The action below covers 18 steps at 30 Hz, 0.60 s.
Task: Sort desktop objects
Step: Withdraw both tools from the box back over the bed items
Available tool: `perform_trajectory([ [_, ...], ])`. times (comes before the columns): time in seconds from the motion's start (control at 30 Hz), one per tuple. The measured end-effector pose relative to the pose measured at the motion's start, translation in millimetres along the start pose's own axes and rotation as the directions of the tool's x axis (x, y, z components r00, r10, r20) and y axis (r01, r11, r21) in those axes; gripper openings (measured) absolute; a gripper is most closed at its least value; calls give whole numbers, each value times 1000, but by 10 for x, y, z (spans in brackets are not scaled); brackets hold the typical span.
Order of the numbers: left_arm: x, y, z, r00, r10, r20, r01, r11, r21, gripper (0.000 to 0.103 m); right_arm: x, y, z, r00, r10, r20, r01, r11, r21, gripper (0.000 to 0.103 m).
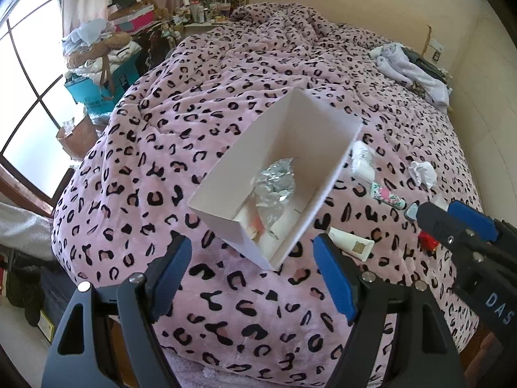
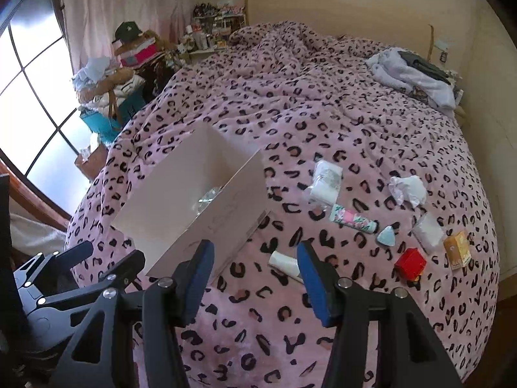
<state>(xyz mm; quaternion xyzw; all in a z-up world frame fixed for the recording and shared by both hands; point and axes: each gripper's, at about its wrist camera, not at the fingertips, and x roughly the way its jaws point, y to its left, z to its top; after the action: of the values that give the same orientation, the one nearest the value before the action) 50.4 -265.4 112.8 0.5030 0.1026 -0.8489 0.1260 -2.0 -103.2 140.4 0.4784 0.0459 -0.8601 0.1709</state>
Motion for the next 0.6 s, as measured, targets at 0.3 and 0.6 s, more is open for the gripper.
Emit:
perform_trajectory([
  [0.3, 79, -564, -186, 999, -38, -21, 40, 995, 87, 79, -29, -609, -384, 999, -35, -11, 36, 994, 102, 55],
  [0.6, 426, -1300, -571, 992, -108, -69, 118, 978, 170, 79, 72, -1705, -1051, 991, -120, -63, 133, 949, 287, 55],
])
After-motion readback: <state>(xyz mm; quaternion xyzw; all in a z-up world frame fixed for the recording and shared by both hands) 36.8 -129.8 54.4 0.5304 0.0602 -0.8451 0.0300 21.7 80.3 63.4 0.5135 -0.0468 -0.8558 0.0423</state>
